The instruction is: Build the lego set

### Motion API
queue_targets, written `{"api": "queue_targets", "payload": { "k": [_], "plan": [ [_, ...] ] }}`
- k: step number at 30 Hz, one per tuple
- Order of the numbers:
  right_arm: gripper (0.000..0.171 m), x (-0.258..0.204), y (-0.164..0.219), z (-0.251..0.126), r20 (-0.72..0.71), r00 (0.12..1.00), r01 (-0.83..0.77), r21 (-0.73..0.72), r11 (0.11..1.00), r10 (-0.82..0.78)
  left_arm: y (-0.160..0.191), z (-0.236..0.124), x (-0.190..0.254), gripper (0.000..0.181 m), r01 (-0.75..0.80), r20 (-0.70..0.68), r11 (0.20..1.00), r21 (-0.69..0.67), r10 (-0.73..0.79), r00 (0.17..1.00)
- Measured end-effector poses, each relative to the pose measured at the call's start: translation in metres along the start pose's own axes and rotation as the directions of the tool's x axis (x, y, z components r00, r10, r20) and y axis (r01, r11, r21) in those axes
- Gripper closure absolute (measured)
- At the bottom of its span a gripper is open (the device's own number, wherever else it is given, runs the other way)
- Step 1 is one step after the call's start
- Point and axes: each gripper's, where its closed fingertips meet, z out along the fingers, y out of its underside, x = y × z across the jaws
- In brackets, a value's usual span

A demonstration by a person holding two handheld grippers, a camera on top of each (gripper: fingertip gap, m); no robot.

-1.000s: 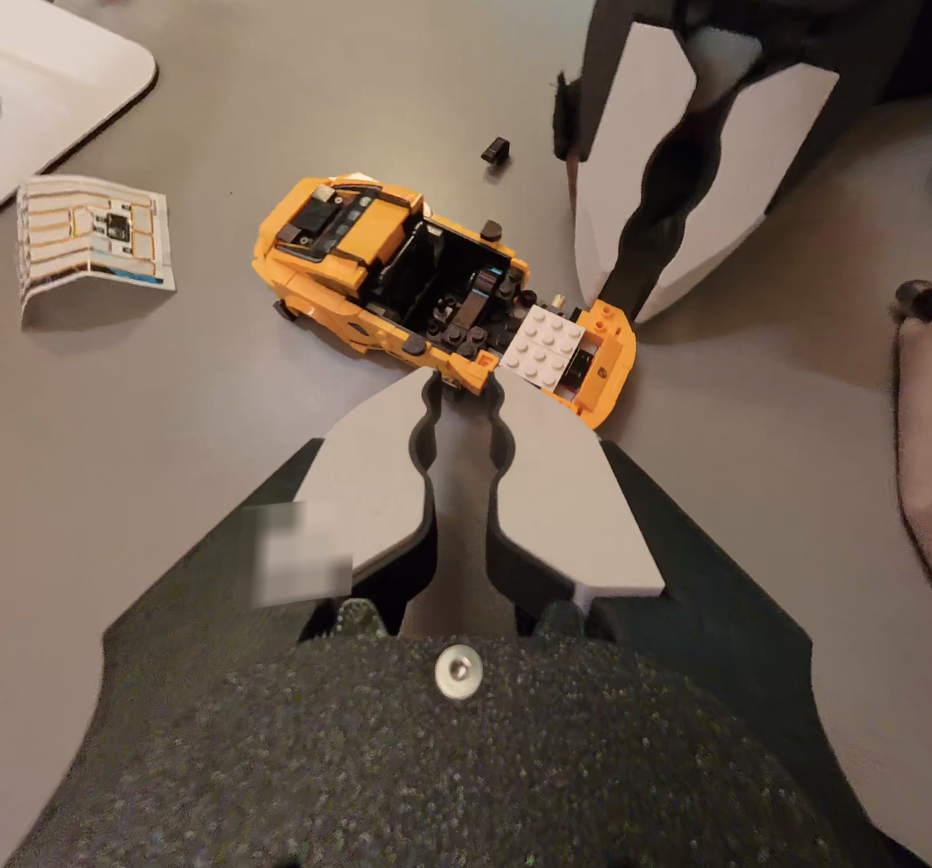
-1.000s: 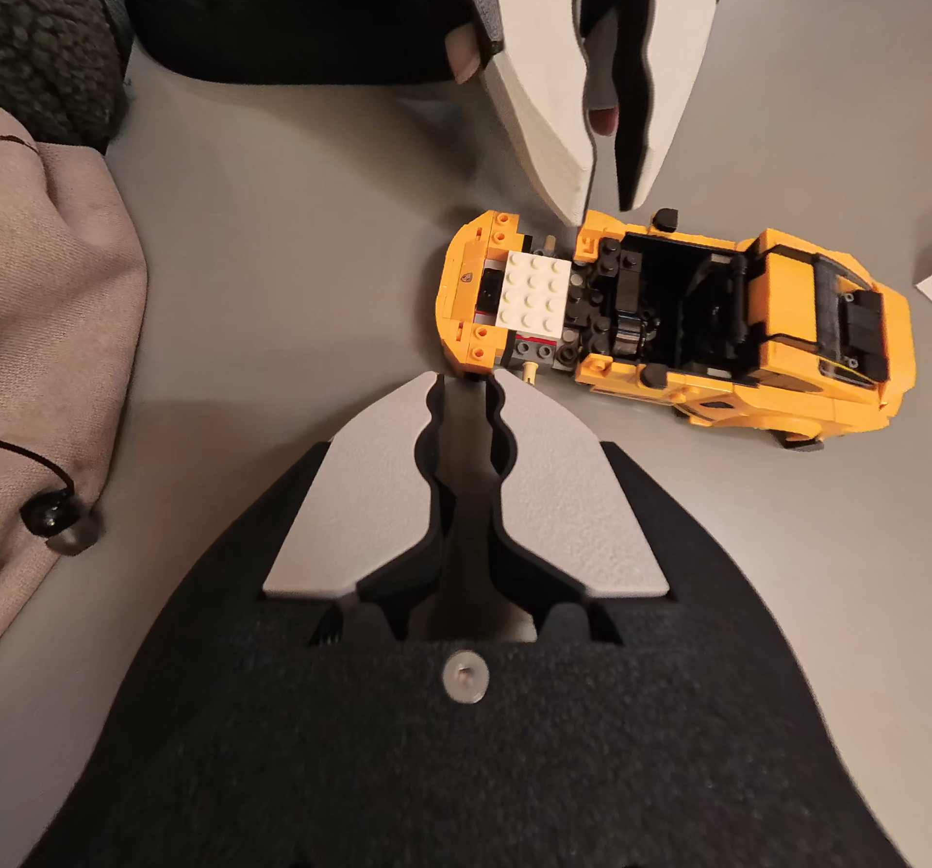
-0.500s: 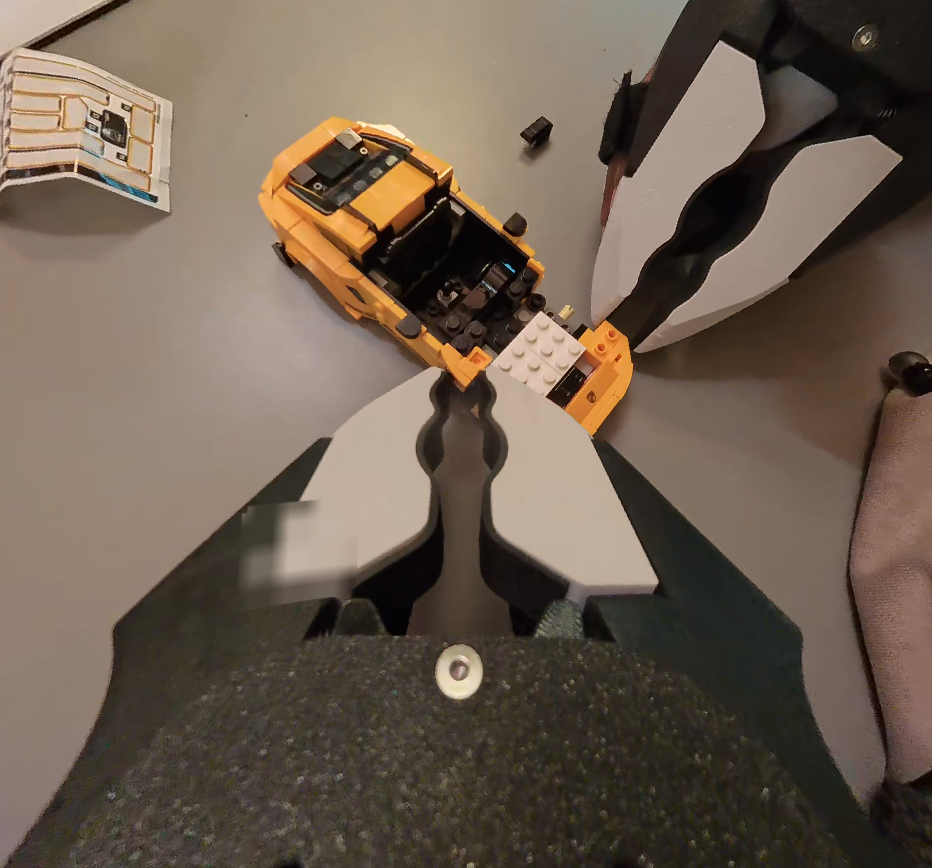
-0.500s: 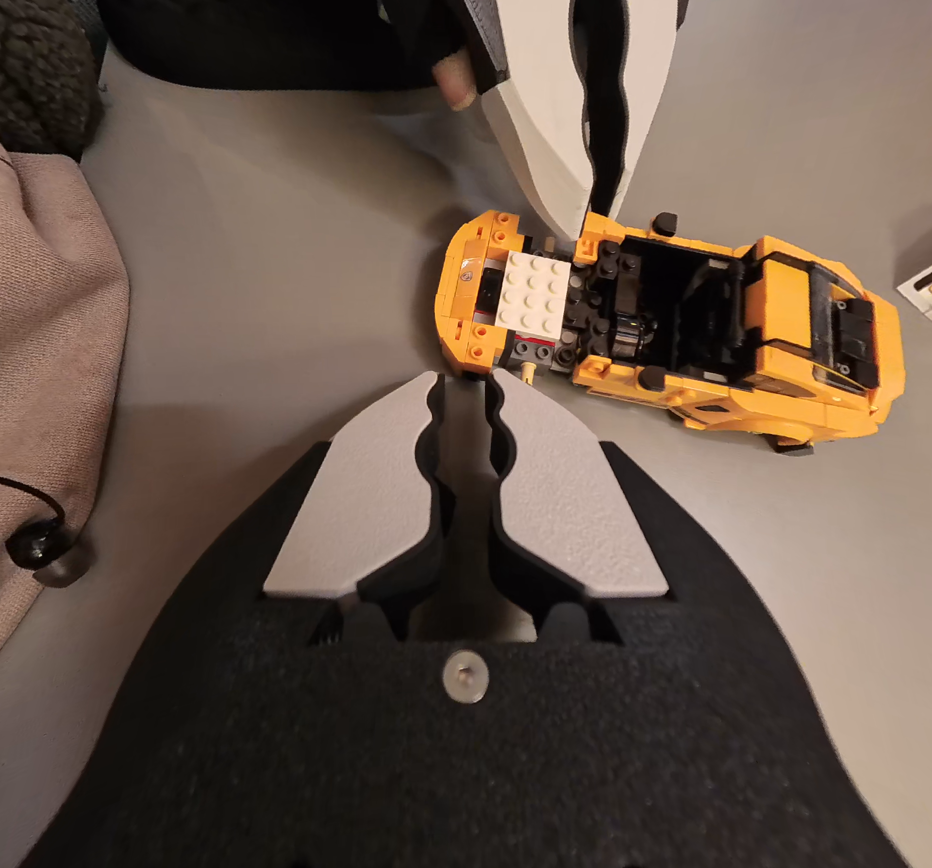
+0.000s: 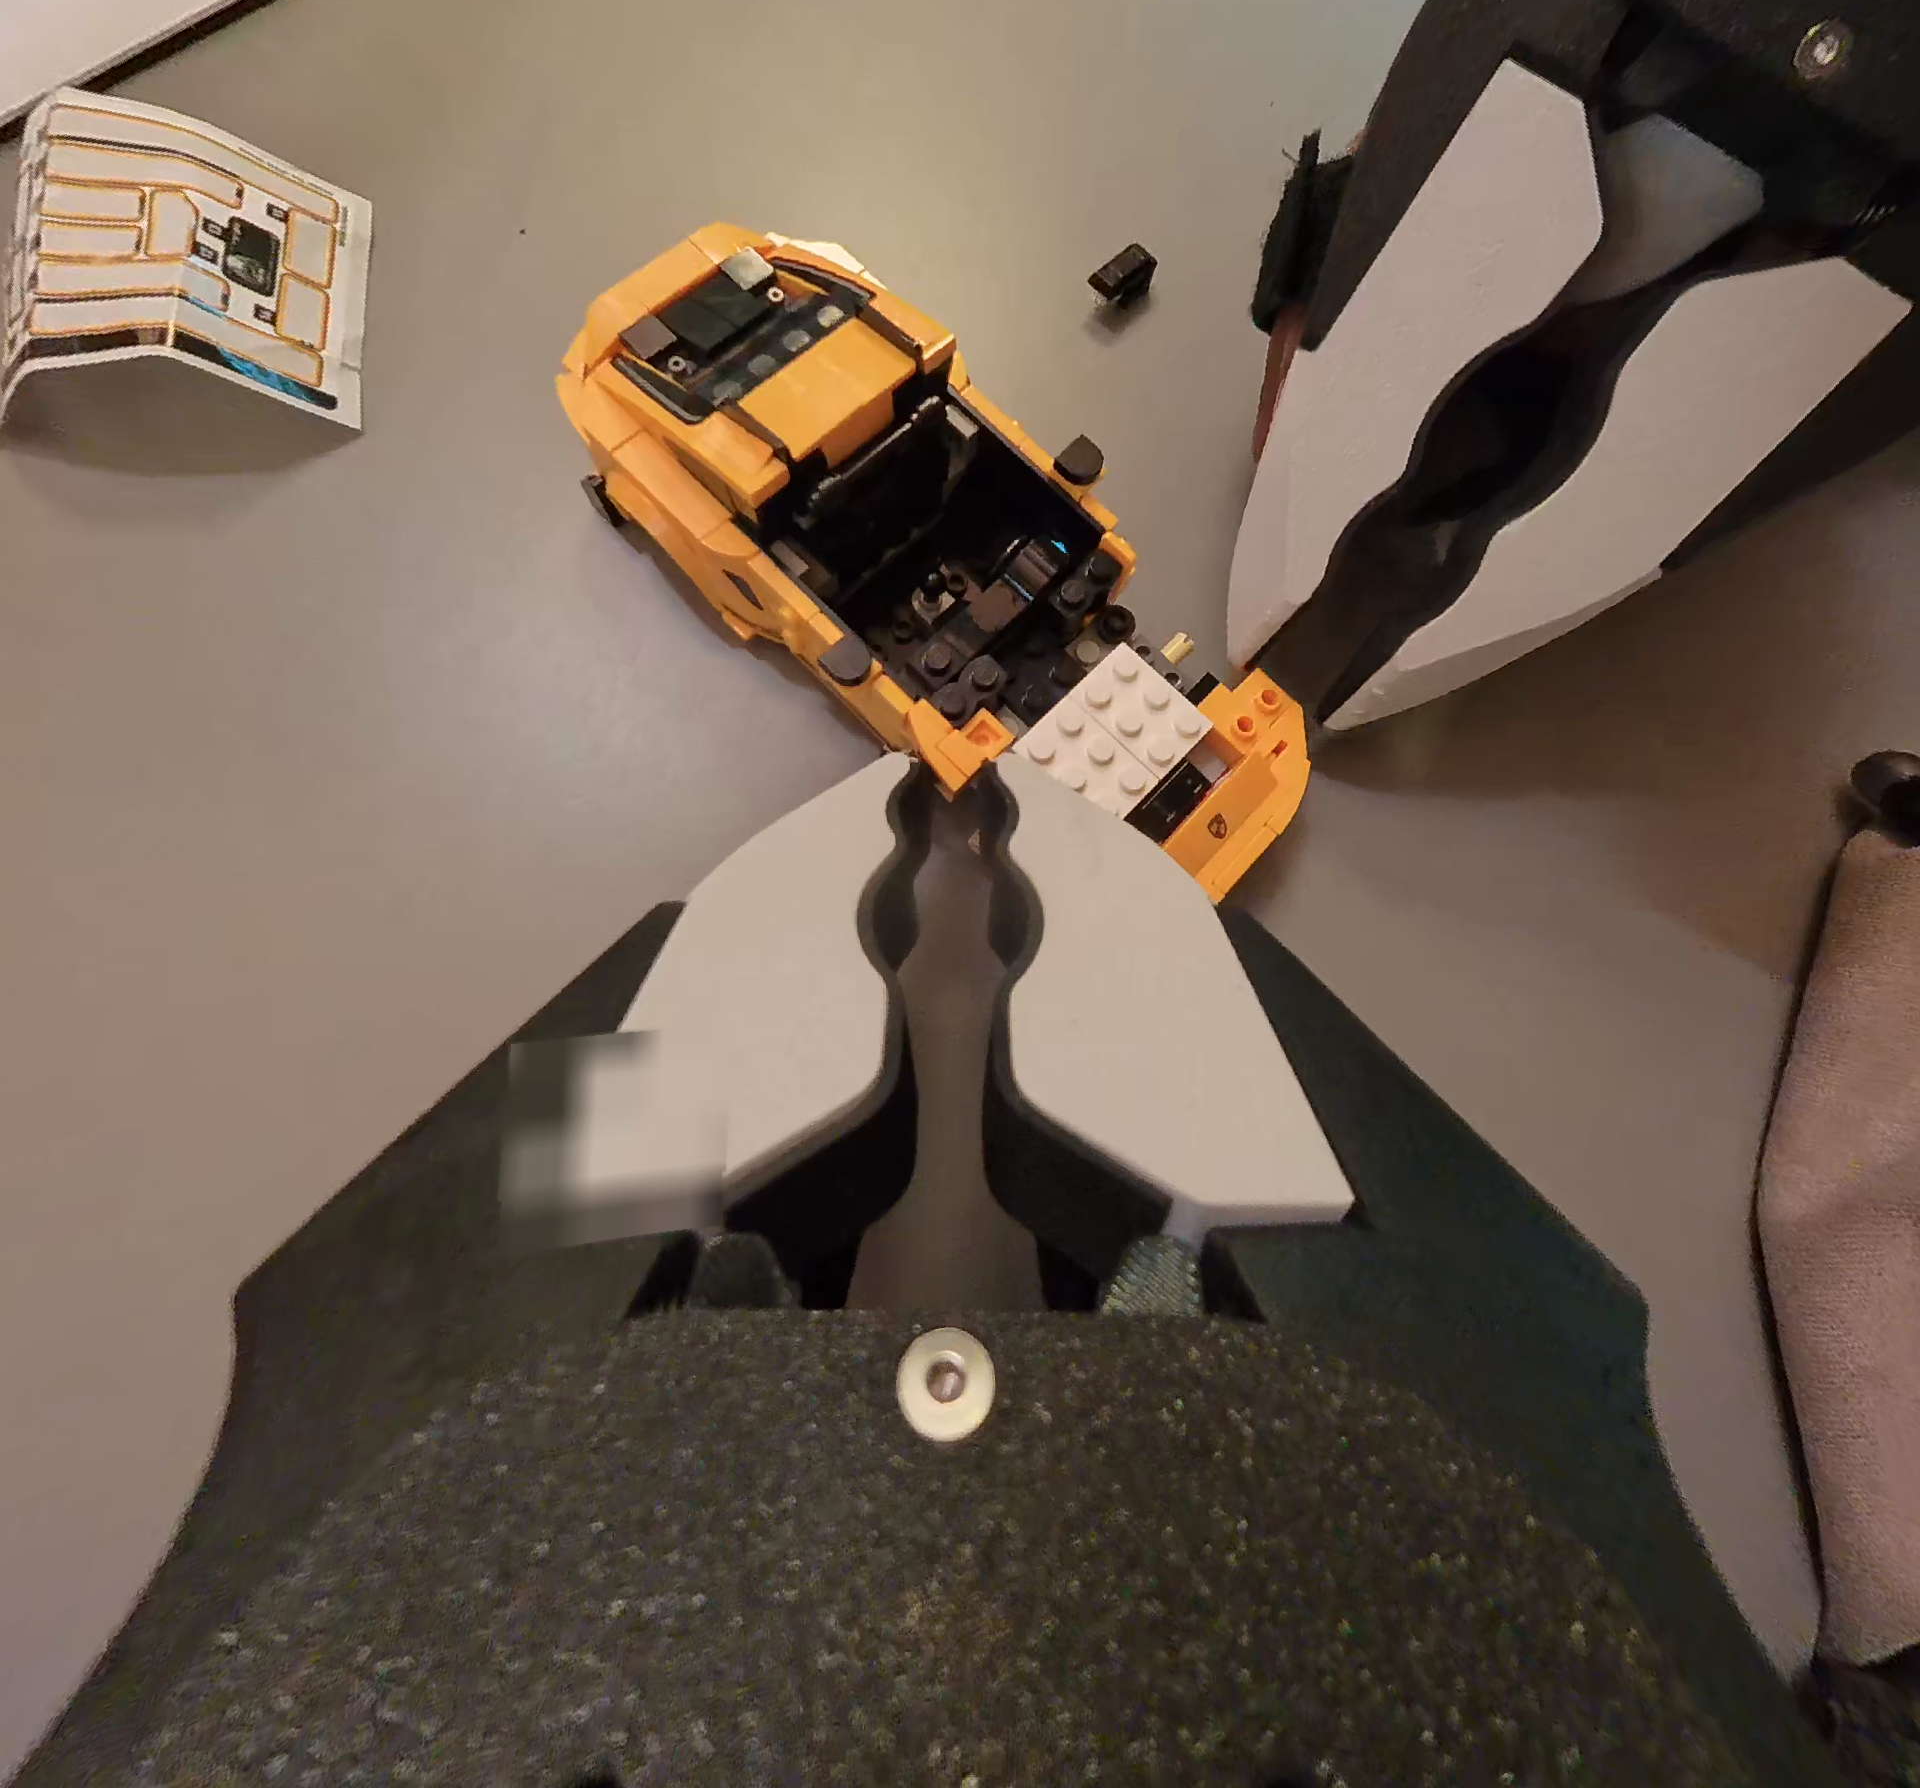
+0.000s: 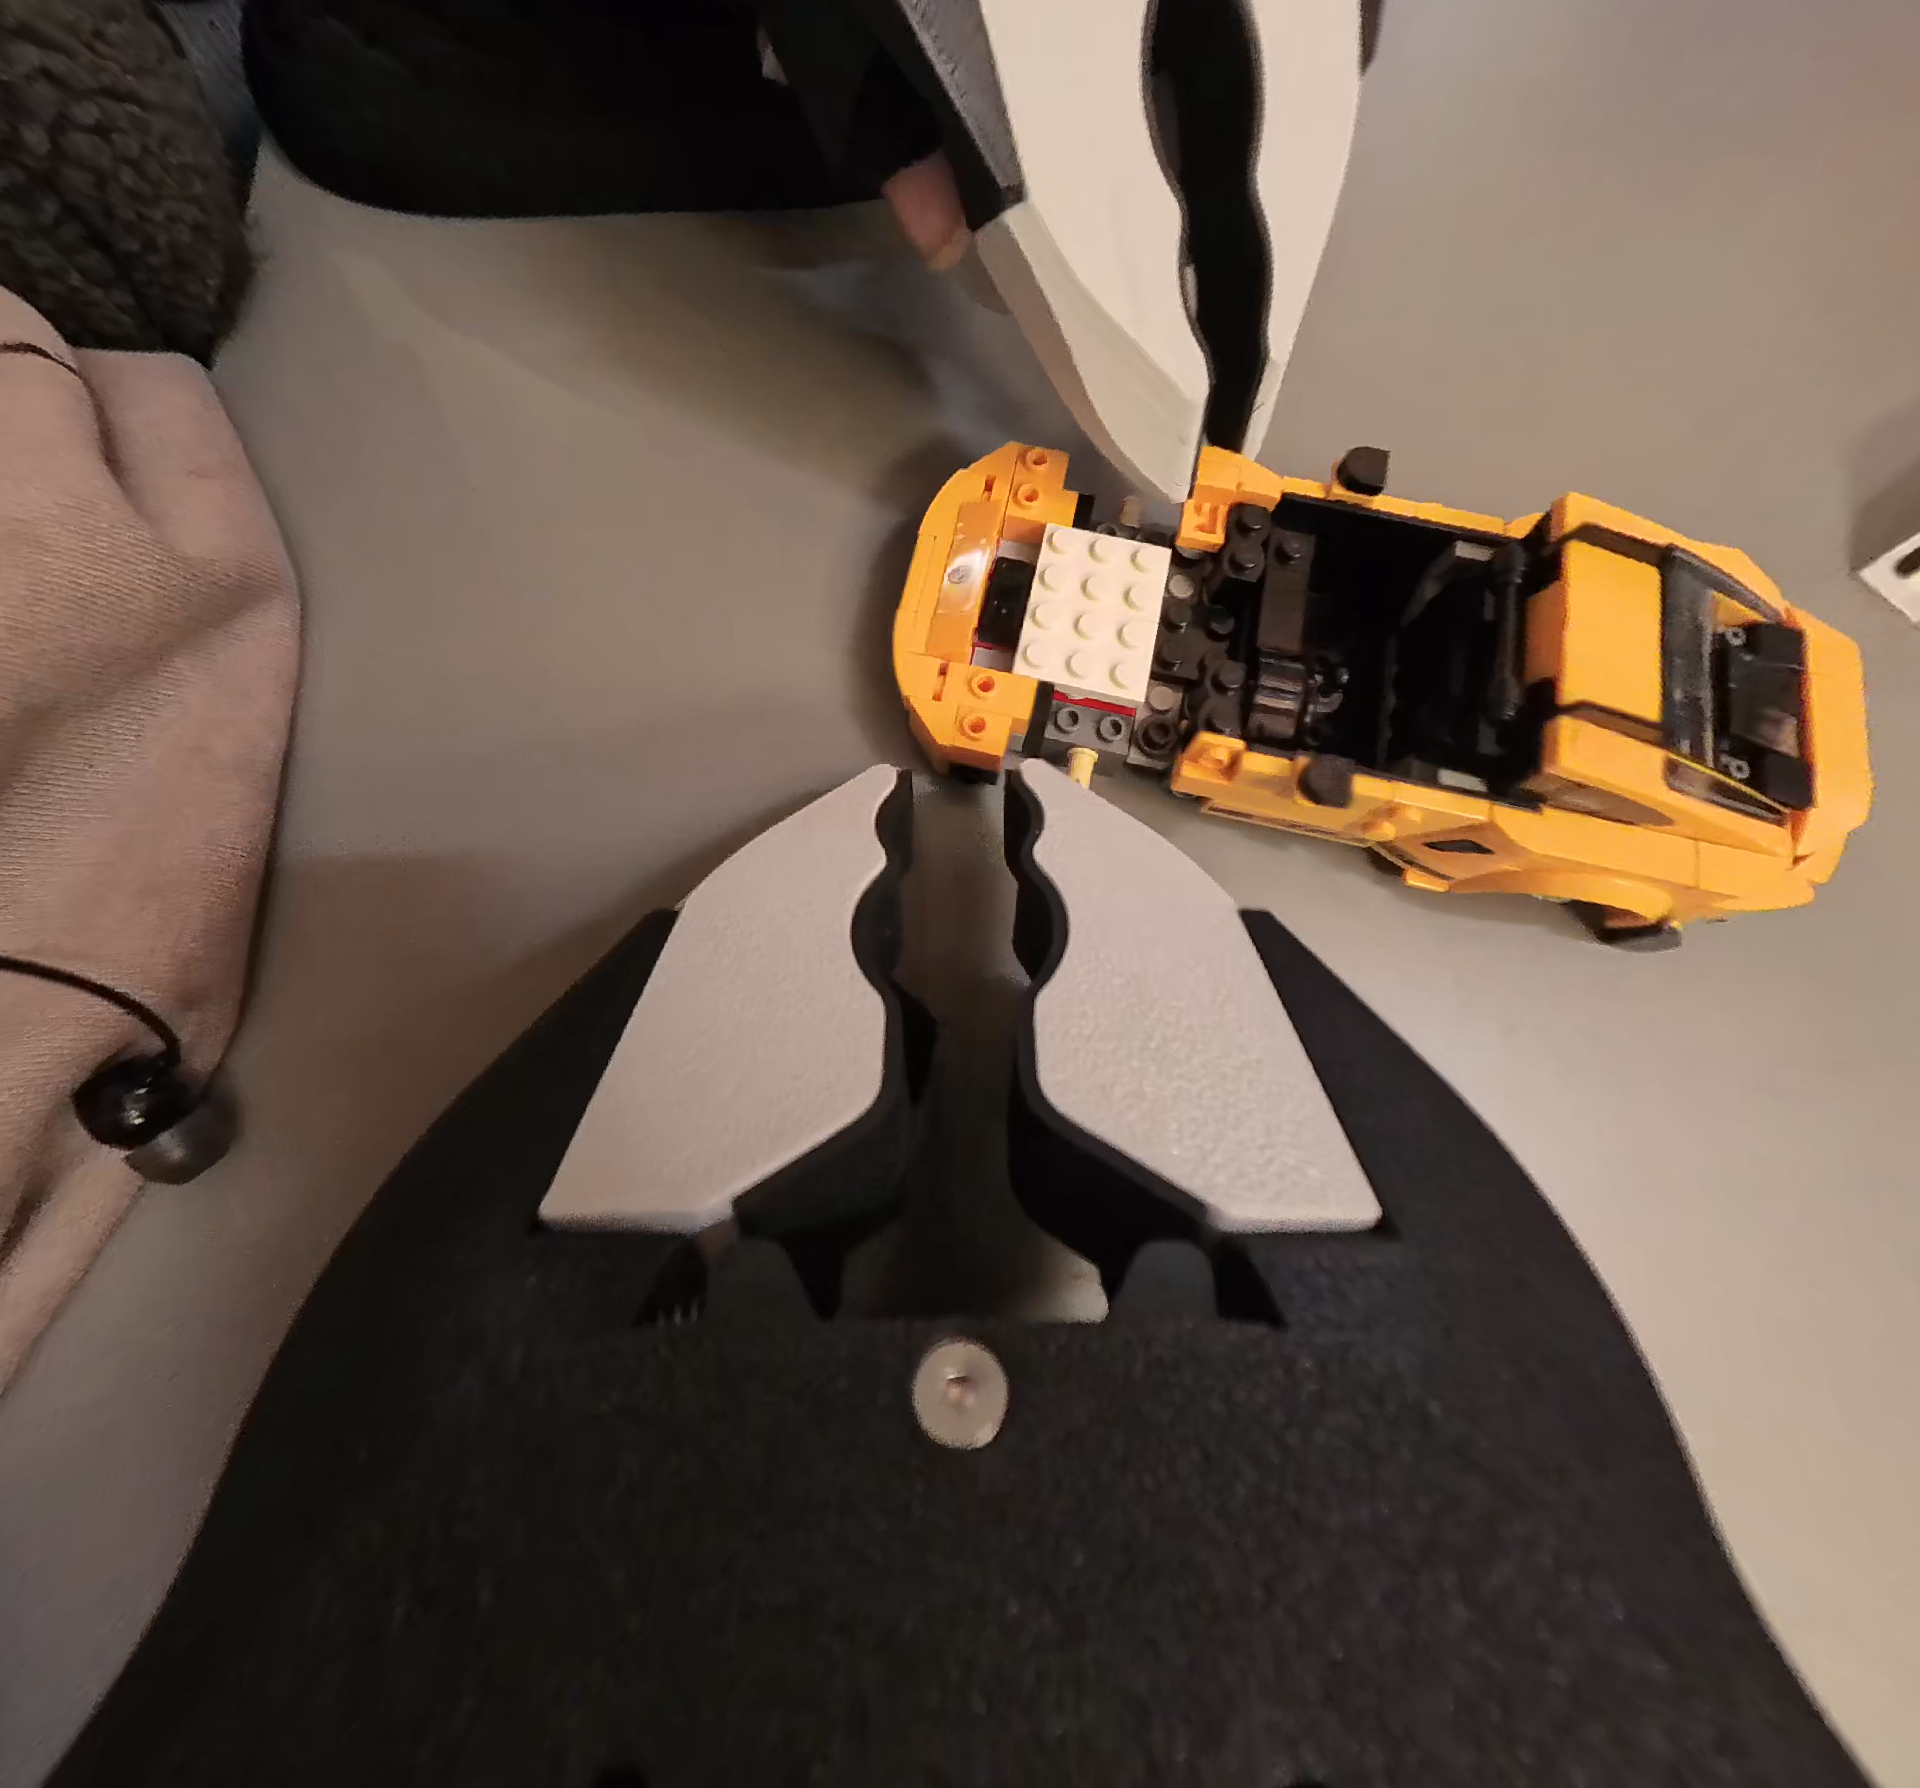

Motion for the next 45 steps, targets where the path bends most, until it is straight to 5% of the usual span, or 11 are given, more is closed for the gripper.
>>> {"api": "queue_targets", "payload": {
  "k": [13, 35, 45],
  "plan": [
    [0.157, 0.027, -0.006, -0.013, -0.12, 0.973, -0.194, 0.045, 0.98, 0.198, 0.008, -0.006, 0.009, 0.167, -0.066, -0.097, 0.998, 0.001, 0.065, 0.993],
    [0.16, 0.056, 0.011, -0.017, -0.229, 0.932, -0.276, 0.055, 0.96, 0.281, -0.001, 0.01, 0.018, 0.168, -0.24, -0.025, 0.971, -0.006, 0.24, 0.97],
    [0.144, 0.019, 0.017, -0.03, -0.154, 0.988, -0.027, -0.073, 0.997, 0.015, 0.009, 0.01, -0.003, 0.162, -0.366, 0.081, 0.928, -0.064, 0.37, 0.925]
  ]
}}
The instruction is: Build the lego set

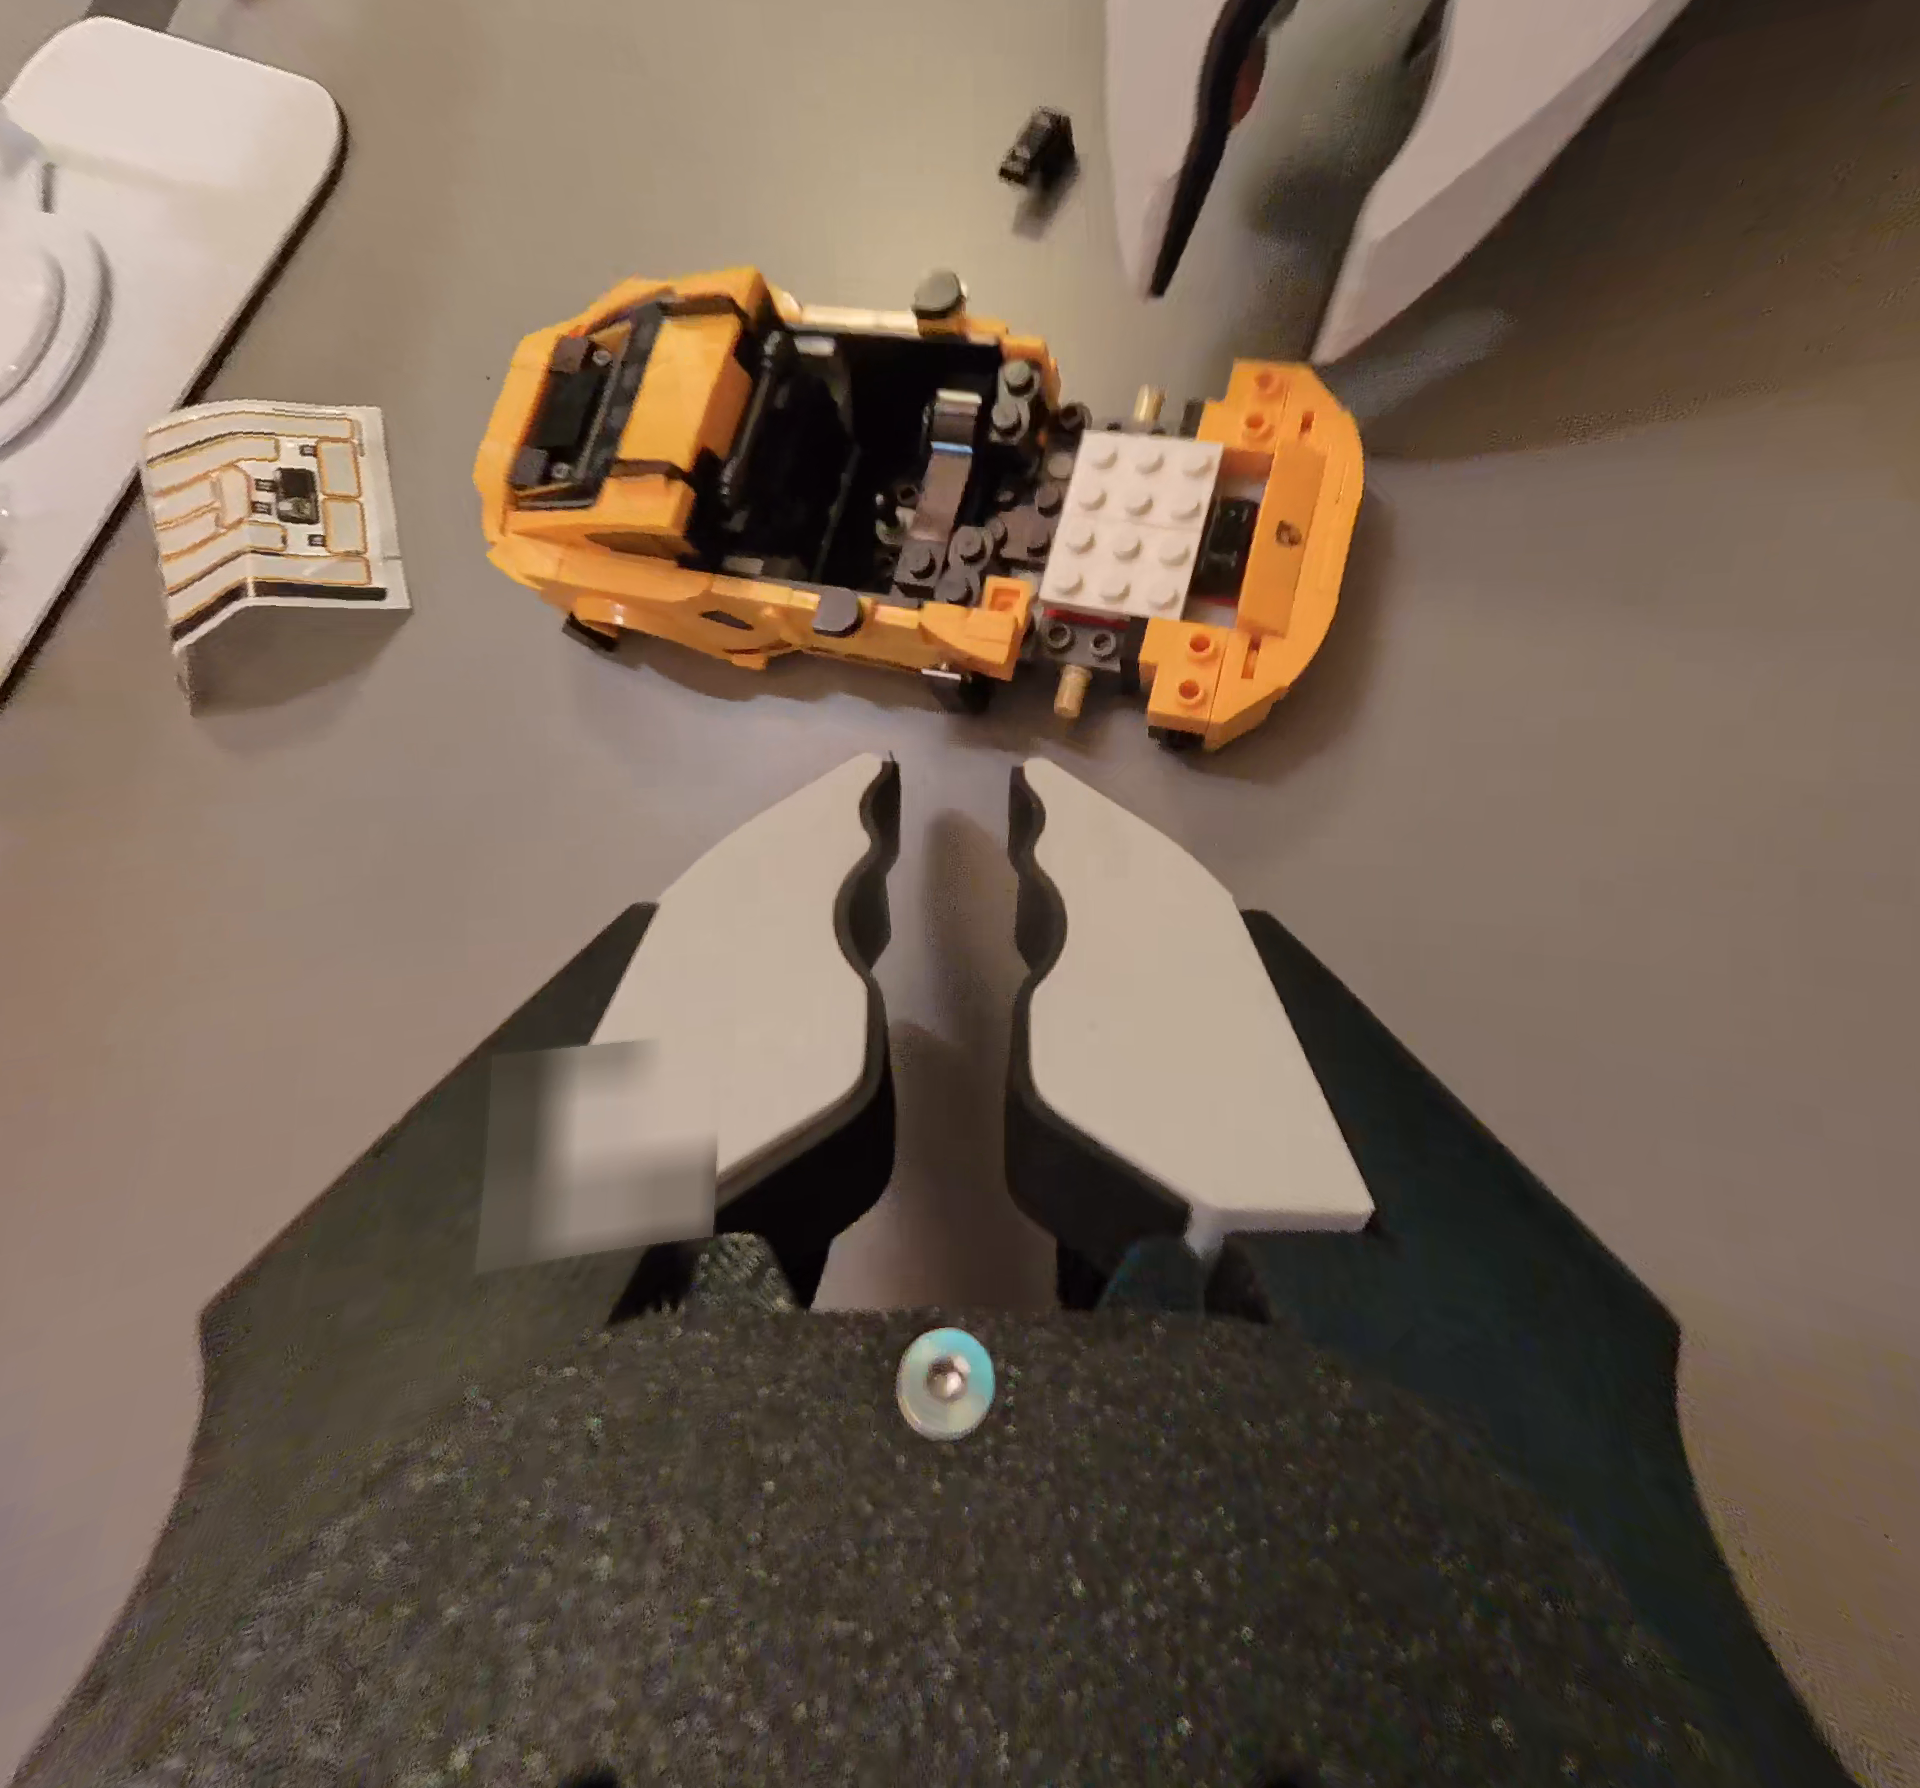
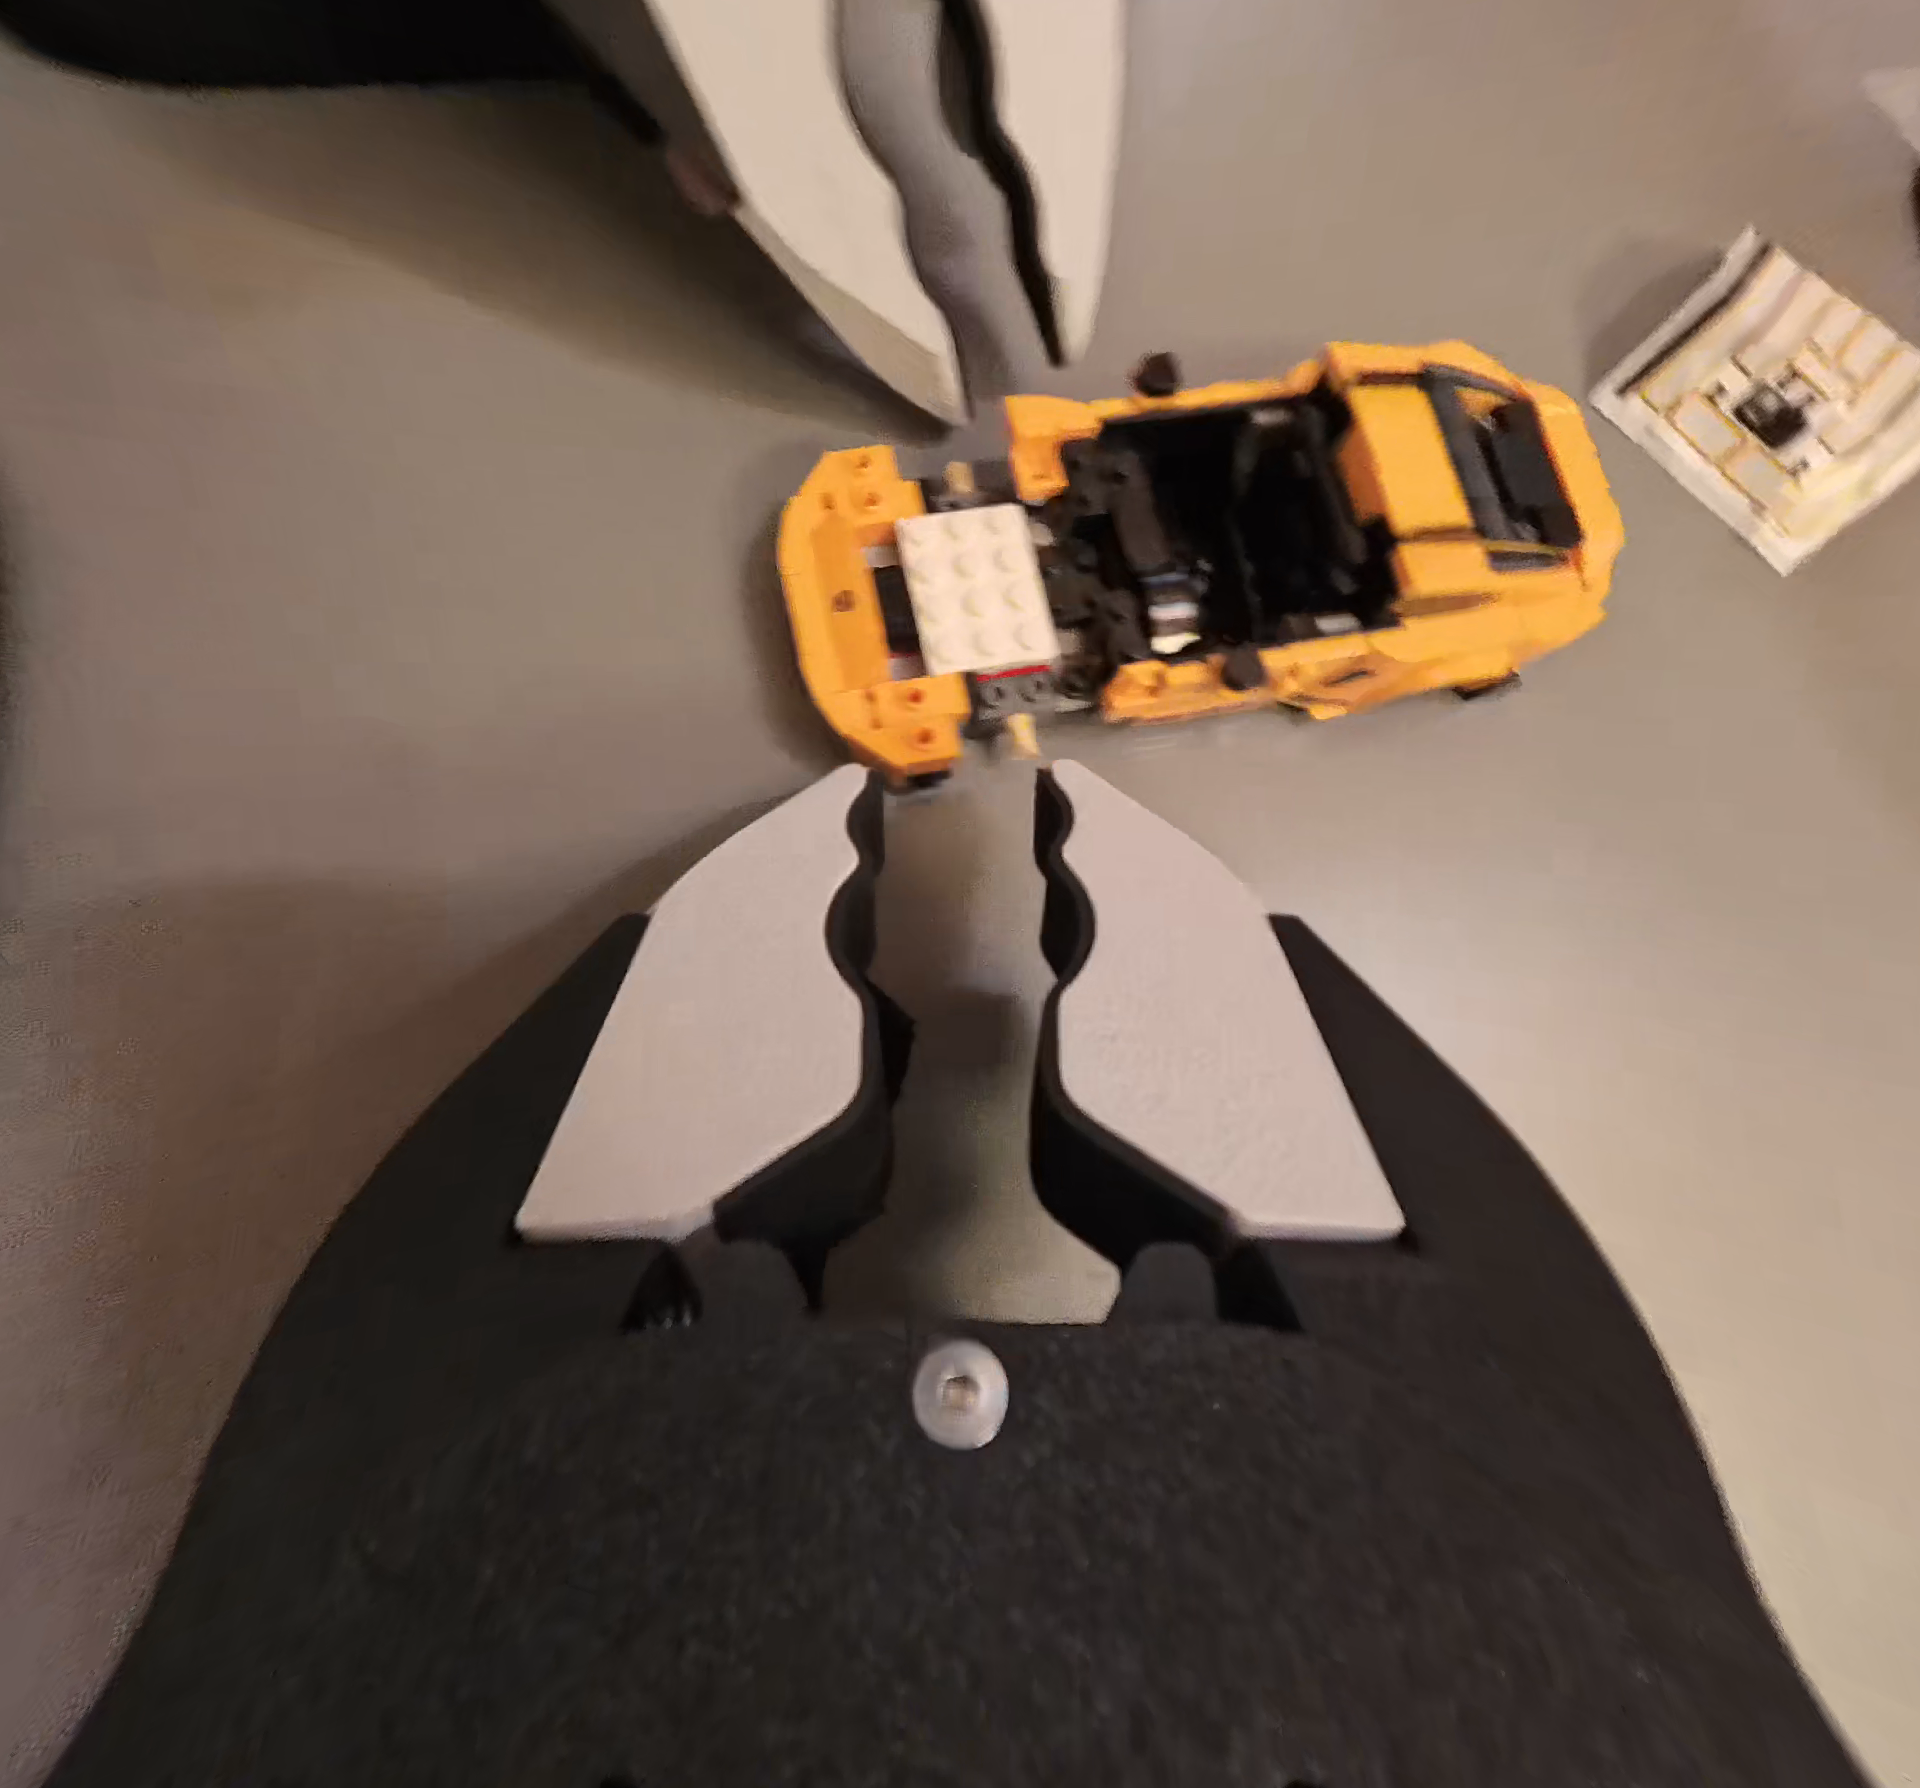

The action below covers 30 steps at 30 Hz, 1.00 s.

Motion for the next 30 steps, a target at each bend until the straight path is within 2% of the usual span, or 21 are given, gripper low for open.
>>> {"api": "queue_targets", "payload": {
  "k": [5, 8, 11, 14, 20, 26, 30],
  "plan": [
    [0.138, -0.014, 0.003, 0.014, -0.016, 0.997, 0.081, -0.04, 0.996, -0.082, -0.002, 0.006, 0.004, 0.162, -0.057, 0.004, 0.998, -0.01, 0.058, 0.998],
    [0.148, -0.011, -0.001, 0.017, -0.024, 0.997, 0.071, -0.016, 0.997, -0.072, -0.003, 0.007, 0.009, 0.167, -0.064, -0.016, 0.998, -0.004, 0.064, 0.998],
    [0.149, -0.011, -0.003, 0.015, -0.004, 0.998, 0.065, 0.006, 0.998, -0.065, -0.005, 0.007, 0.012, 0.171, -0.083, -0.026, 0.997, 0.003, 0.083, 0.996],
    [0.15, -0.011, -0.011, 0.006, 0.069, 0.998, -0.005, 0.067, 0.998, 0.0, -0.012, 0.002, 0.013, 0.173, -0.06, -0.041, 0.997, 0.056, 0.062, 0.997],
    [0.151, 0.001, -0.036, -0.025, 0.289, 0.946, -0.207, 0.196, 0.959, 0.145, -0.033, -0.016, 0.008, 0.171, 0.088, -0.103, 0.973, 0.211, -0.067, 0.992],
    [0.152, 0.018, -0.047, -0.047, 0.466, 0.866, -0.323, 0.243, 0.915, 0.182, -0.035, -0.02, 0.006, 0.17, 0.114, -0.108, 0.965, 0.237, -0.091, 0.99],
    [0.152, 0.024, -0.048, -0.053, 0.518, 0.836, -0.348, 0.248, 0.904, 0.18, -0.034, -0.02, 0.007, 0.17, 0.106, -0.104, 0.967, 0.231, -0.084, 0.991]
  ]
}}
